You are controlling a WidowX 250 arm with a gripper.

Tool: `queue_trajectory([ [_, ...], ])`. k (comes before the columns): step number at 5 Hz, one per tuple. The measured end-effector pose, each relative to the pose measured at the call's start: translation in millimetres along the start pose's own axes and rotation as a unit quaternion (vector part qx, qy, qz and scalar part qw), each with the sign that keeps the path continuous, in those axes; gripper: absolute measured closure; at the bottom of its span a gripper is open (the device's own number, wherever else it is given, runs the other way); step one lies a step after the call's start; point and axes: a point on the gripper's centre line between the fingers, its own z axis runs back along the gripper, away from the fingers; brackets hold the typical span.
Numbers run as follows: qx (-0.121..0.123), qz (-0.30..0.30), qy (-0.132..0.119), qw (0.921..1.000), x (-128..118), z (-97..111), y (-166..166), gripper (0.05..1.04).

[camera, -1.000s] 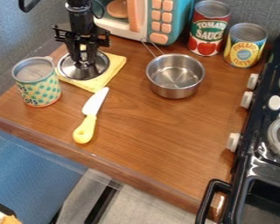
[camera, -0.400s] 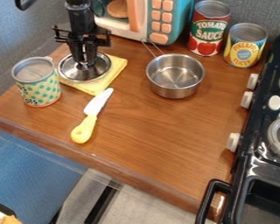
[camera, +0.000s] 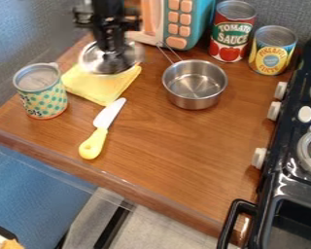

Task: Move the pot lid to the bottom right side of the table

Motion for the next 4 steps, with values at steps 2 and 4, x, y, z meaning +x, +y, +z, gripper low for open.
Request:
queue_trajectory([
  [2,-0.015,-0.072,0.005,0.9973,-71,17,-60,0.801],
  [4,-0.008,-0.150,0.020,0.9884,-125,-4,-113,0.801],
])
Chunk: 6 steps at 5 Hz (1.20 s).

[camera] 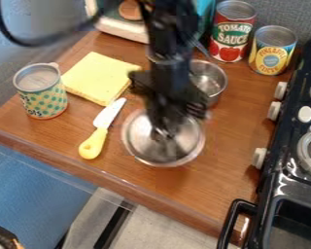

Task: Move the pot lid to the bottom right side of the table

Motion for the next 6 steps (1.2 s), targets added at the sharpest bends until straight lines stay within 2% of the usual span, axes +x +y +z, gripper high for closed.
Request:
queue_trajectory([
  [1,0.008,-0.018,0.019,0.9996,-4,-27,-19,0.801],
  [2,0.022,-0.021,0.021,0.9993,-3,-42,-23,0.801],
  [3,0.017,-0.015,0.015,0.9996,-3,-42,-26,0.739],
  [4,0.018,-0.026,0.005,0.9995,-14,-27,-31,0.434],
  [5,0.022,-0.014,-0.025,0.9994,-18,10,-25,0.143],
  [6,0.008,-0.012,-0.005,0.9999,-26,16,-27,0.074],
])
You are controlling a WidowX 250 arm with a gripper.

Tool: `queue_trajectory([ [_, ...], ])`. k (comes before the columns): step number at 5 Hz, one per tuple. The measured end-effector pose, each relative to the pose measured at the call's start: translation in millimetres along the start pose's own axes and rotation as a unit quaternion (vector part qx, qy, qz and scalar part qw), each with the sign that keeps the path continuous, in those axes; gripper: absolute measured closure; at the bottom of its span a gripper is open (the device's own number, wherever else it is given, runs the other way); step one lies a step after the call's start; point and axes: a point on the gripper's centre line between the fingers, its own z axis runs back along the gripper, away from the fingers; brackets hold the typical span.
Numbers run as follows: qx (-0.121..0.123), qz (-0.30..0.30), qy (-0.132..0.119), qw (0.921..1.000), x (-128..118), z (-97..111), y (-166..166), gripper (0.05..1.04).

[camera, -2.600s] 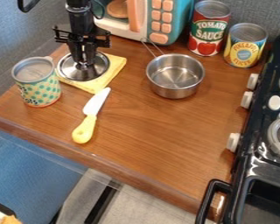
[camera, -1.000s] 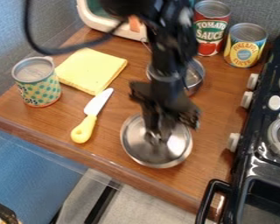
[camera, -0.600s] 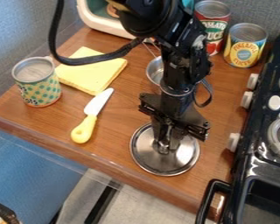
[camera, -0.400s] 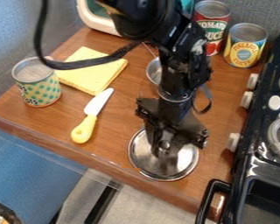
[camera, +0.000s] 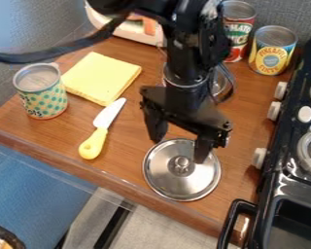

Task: Move the pot lid to the bottom right side of the table

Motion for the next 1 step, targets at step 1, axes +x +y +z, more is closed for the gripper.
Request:
queue_trajectory([
  [1,-0.015,0.002,-0.013,0.9998,-0.7,20.2,9.8,0.079],
])
